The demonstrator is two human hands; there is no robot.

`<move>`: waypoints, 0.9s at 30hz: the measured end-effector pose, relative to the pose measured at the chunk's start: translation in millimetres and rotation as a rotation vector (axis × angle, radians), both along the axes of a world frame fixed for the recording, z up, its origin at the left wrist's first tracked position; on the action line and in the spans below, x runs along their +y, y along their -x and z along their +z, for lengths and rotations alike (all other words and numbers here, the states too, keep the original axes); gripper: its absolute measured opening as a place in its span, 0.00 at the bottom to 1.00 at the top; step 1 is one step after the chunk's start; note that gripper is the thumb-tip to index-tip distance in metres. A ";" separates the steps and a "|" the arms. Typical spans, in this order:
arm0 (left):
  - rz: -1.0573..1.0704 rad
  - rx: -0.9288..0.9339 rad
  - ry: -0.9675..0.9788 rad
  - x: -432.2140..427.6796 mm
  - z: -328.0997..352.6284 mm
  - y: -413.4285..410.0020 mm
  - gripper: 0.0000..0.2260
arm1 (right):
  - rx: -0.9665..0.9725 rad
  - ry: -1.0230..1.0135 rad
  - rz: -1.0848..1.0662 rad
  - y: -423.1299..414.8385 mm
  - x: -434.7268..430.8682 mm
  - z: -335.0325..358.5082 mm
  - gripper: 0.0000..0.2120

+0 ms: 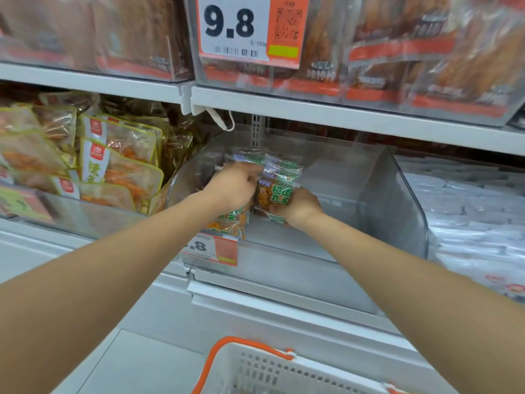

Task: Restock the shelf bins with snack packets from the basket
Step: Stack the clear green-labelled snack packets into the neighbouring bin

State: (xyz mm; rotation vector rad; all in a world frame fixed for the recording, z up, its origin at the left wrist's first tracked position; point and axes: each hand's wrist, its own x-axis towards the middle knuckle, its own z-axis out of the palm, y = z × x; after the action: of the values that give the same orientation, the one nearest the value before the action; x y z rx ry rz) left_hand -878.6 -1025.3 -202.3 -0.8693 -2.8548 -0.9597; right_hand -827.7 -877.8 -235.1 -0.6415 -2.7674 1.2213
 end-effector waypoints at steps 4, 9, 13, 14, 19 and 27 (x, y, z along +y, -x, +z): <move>-0.015 0.039 0.060 -2.0 2.1 -4.4 0.18 | -0.001 0.125 -0.006 -4.5 2.5 0.3 0.14; 0.025 0.068 0.067 -7.1 1.2 -8.2 0.17 | -0.101 0.063 -0.037 -24.7 7.2 14.7 0.14; 0.067 0.240 -0.011 -11.0 10.3 -40.3 0.10 | 0.100 -0.030 -0.079 -62.6 1.9 41.9 0.23; 0.084 0.282 -0.062 -11.4 14.2 -54.6 0.06 | 0.216 -0.052 -0.078 -73.5 -1.6 46.2 0.19; 0.167 0.230 -0.310 -4.6 24.6 -137.5 0.06 | 0.691 -0.154 0.033 -143.8 -22.9 53.1 0.07; 0.077 -0.367 -0.088 -0.4 -41.0 -241.5 0.09 | 0.389 -0.128 0.105 -255.1 -19.4 -29.1 0.08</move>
State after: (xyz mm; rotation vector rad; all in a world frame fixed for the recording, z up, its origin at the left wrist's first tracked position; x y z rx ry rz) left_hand -637.0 -1025.7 -243.3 -0.6257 -3.0798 -1.3500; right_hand -572.6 -897.2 -264.2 -0.2207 -2.5467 1.0410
